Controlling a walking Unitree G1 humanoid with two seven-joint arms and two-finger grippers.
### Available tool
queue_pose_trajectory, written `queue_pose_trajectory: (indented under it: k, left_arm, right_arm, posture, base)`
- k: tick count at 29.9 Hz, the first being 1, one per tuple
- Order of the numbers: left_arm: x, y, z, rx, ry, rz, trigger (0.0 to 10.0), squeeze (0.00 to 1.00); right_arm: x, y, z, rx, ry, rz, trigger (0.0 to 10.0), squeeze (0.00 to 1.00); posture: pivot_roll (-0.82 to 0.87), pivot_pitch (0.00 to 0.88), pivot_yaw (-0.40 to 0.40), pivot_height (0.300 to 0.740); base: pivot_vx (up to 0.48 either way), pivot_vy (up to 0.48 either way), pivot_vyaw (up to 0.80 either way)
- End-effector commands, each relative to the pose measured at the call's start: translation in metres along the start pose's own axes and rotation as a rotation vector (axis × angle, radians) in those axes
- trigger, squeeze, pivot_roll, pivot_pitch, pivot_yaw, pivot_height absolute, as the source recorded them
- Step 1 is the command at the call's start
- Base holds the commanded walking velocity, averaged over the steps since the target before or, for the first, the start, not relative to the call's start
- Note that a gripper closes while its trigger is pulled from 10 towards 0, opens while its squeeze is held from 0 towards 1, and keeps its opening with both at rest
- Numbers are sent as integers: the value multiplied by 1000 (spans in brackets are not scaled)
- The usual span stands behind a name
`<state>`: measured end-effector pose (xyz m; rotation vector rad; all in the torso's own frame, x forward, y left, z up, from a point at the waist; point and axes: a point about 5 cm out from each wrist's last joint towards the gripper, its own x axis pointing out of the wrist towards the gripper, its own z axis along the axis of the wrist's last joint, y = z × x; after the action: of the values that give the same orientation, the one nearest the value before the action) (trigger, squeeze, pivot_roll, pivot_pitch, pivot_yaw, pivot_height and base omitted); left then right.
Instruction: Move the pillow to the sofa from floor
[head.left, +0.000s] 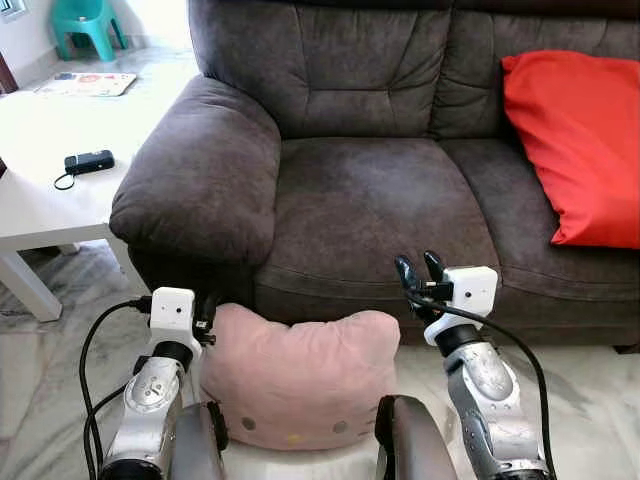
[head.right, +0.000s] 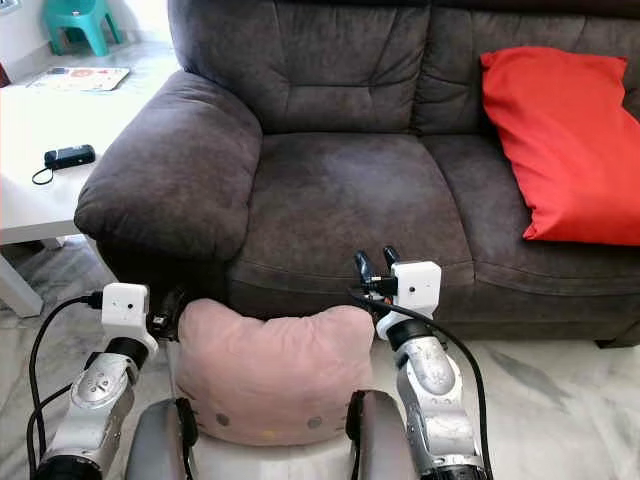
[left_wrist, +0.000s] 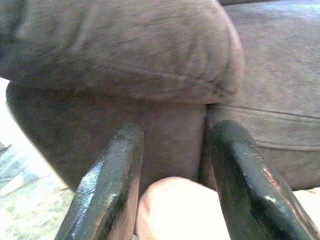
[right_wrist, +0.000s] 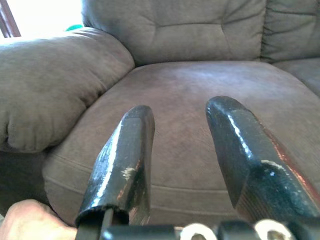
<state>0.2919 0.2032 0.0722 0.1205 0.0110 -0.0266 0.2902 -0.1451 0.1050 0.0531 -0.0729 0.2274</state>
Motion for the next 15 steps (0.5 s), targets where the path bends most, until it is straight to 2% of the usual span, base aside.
queue_pose_trajectory:
  k: [1,15]
  left_arm:
    - [2,-3,1,-5,-2,-16,10000,0]
    - [2,-4,2,3,-11,-19,10000,0]
  right_arm:
    - [1,-4,5,-5,-14,-7,10000,0]
    - [2,-2,7,-9,-27,7,10000,0]
  posture:
    - [35,0,-52,487]
    - [35,0,-52,487]
  base:
    - [277,0,-631]
    - [301,0,0]
